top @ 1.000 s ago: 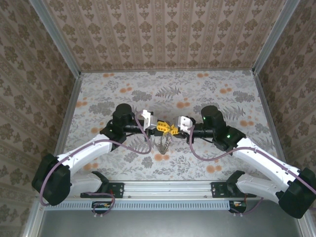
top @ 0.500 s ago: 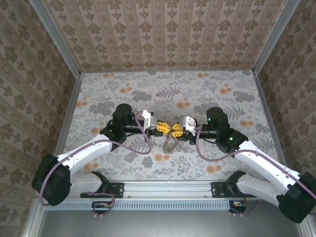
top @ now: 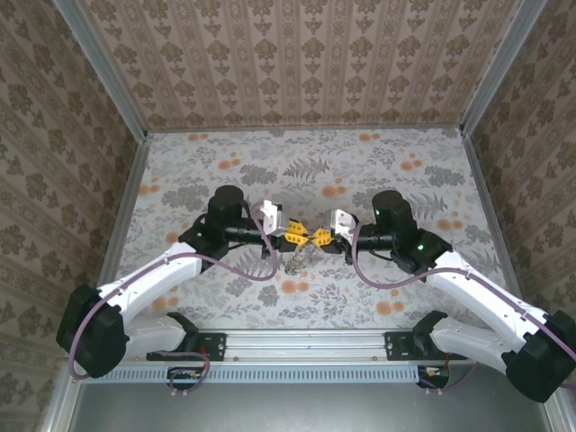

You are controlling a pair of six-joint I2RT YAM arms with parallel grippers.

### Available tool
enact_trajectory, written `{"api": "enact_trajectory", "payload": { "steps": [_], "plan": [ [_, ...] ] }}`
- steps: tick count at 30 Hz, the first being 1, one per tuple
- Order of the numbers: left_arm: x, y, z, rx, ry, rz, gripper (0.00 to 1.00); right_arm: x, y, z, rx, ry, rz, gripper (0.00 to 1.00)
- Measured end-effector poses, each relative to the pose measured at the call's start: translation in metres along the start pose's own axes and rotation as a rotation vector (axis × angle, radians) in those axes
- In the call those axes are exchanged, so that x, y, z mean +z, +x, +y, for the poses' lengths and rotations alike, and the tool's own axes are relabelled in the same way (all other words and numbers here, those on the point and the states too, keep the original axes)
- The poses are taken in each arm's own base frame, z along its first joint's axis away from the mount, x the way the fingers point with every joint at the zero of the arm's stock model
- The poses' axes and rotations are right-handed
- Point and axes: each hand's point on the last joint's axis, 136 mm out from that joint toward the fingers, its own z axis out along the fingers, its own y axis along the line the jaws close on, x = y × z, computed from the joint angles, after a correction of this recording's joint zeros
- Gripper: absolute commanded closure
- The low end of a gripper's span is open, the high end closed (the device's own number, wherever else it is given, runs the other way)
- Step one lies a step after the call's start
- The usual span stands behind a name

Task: Put the keys on the keyring

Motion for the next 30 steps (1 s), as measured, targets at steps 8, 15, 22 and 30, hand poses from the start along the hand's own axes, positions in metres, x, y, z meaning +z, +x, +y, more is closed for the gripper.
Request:
{"api": "enact_trajectory", "payload": {
  "steps": [8, 15, 22, 30],
  "plan": [
    [0.001, 0.004, 0.002, -0.008, 0.016, 0.076, 0.82, 0.001, 0.001, 0.0, -0.037, -0.015, 0.135, 1.0],
    [0.005, 0.019, -0.001, -0.043, 0.037, 0.118, 1.0, 0.008, 0.017, 0.003, -0.043, -0.03, 0.225, 1.0],
    [0.005, 0.02, -0.001, -0.039, 0.04, 0.121, 1.0, 0.008, 0.016, 0.001, -0.046, -0.021, 0.227, 0.91],
    [0.005, 0.016, 0.001, -0.035, 0.01, 0.066, 1.0, -0.001, 0.012, -0.004, -0.022, 0.035, 0.092, 0.72]
  ]
}}
